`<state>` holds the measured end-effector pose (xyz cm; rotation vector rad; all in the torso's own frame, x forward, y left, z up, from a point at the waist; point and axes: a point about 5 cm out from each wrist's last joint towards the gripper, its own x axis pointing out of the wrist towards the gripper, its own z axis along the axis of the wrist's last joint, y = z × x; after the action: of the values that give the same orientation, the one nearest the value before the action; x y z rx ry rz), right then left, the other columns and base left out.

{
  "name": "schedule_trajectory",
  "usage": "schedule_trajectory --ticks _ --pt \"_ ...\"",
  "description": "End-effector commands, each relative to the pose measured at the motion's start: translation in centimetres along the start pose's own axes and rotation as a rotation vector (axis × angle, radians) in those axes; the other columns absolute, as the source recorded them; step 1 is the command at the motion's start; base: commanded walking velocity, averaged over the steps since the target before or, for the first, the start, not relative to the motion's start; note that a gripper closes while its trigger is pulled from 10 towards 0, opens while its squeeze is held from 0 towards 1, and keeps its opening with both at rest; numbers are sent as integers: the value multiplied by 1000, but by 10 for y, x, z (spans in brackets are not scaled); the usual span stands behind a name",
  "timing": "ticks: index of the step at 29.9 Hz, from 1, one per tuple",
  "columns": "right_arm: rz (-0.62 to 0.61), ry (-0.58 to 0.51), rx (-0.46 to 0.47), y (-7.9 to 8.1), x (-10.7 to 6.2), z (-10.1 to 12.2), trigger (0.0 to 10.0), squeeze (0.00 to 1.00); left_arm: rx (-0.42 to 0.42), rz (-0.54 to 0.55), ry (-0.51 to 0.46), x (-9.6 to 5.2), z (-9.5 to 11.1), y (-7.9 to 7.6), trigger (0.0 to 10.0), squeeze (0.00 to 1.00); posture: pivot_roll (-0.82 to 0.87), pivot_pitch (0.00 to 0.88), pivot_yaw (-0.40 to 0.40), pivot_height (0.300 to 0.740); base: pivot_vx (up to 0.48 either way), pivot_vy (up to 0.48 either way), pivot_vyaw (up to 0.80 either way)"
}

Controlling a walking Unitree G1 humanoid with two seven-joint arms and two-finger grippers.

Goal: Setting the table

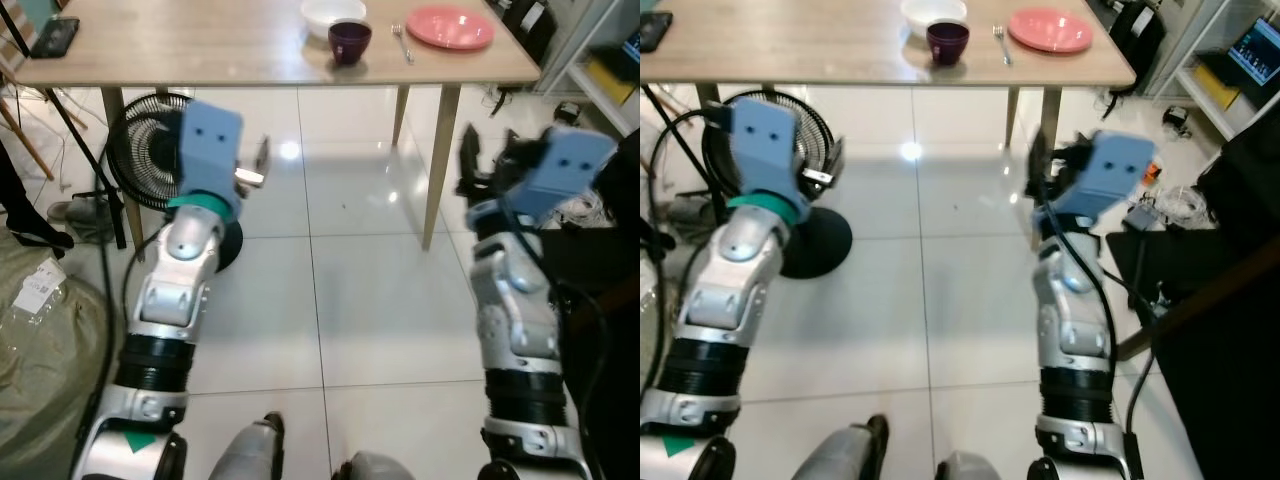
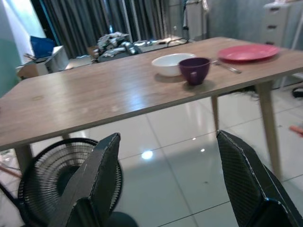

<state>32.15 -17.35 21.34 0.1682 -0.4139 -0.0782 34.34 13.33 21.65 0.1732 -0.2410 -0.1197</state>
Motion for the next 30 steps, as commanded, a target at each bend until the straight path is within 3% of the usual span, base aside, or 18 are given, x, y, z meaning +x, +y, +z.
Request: schedule_trajectory --ticks 1,30 --pt "-23 19 -6 -5 -2 -4 10000 0 -8 -13 13 1 -3 -5 10000 0 47 2 30 740 439 0 0" --pt "-30 25 -30 -7 -3 -5 10000 0 -12 -18 11 1 -2 -7 10000 0 47 18 25 740 435 0 0"
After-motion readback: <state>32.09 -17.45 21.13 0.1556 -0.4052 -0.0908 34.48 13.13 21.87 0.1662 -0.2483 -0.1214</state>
